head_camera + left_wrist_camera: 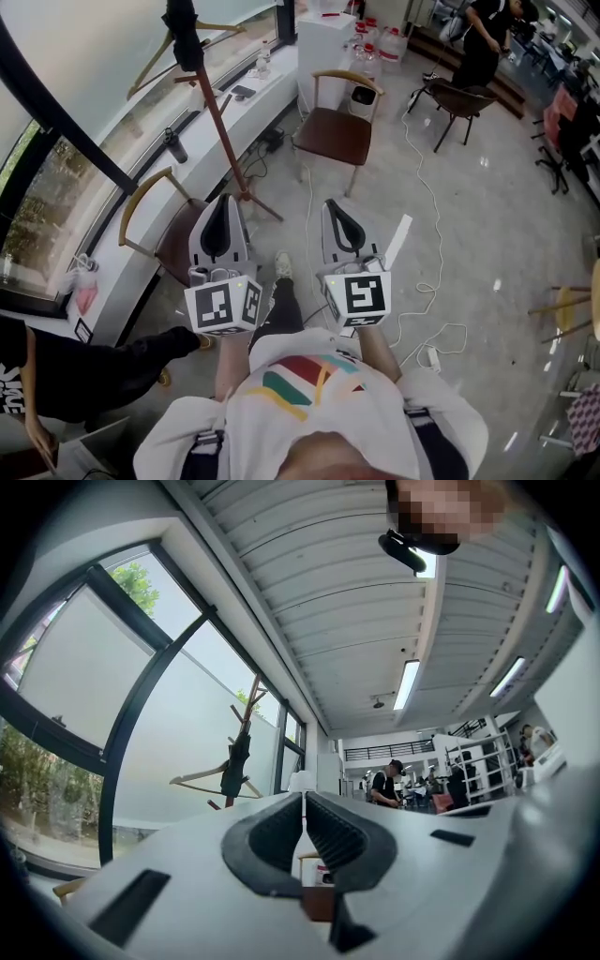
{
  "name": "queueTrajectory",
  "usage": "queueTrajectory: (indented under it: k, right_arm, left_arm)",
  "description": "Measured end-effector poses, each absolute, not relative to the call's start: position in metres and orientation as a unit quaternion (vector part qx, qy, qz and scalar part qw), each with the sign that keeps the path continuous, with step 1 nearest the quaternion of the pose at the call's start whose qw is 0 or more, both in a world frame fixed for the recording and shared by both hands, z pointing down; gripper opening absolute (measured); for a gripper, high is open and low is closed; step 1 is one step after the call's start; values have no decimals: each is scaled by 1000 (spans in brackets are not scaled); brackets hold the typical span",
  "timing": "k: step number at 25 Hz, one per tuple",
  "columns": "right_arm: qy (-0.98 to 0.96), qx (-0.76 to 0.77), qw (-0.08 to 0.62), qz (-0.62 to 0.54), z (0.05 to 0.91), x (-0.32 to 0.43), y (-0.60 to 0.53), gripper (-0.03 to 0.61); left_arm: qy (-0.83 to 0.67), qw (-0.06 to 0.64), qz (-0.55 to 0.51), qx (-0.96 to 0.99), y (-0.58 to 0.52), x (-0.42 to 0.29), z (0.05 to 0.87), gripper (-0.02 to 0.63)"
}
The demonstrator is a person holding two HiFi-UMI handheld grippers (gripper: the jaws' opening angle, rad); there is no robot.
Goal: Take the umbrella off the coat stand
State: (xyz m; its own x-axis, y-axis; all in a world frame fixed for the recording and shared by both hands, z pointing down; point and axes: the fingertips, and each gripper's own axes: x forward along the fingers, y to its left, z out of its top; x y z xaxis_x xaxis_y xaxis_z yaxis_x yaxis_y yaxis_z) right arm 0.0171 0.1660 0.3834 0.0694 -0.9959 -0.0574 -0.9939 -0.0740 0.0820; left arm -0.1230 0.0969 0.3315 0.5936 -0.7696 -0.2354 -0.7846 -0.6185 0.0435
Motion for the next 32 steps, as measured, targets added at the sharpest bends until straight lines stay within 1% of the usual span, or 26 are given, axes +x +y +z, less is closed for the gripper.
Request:
queueTrajectory:
  k: [9, 15, 18, 23, 32]
  right_arm:
    - [-685, 727, 25, -54, 388, 34, 116, 0]
    - [-686, 725, 32, -55, 396, 50, 59, 0]
    - [-687, 724, 32, -55, 394, 61, 21, 0]
    - [-698, 713, 35, -58, 383, 74, -55, 0]
    - [-724, 686, 21, -70, 355, 85, -199, 0]
  left_arm:
    - [428, 23, 114, -896, 44, -95, 334, 12]
    - [427, 21, 115, -897, -13, -78, 348, 12]
    - [438, 15, 106, -893, -50, -72, 343, 12]
    - [453, 28, 115, -884, -122, -66, 330, 12]
    - [476, 24, 133, -869, -248, -64, 305, 12]
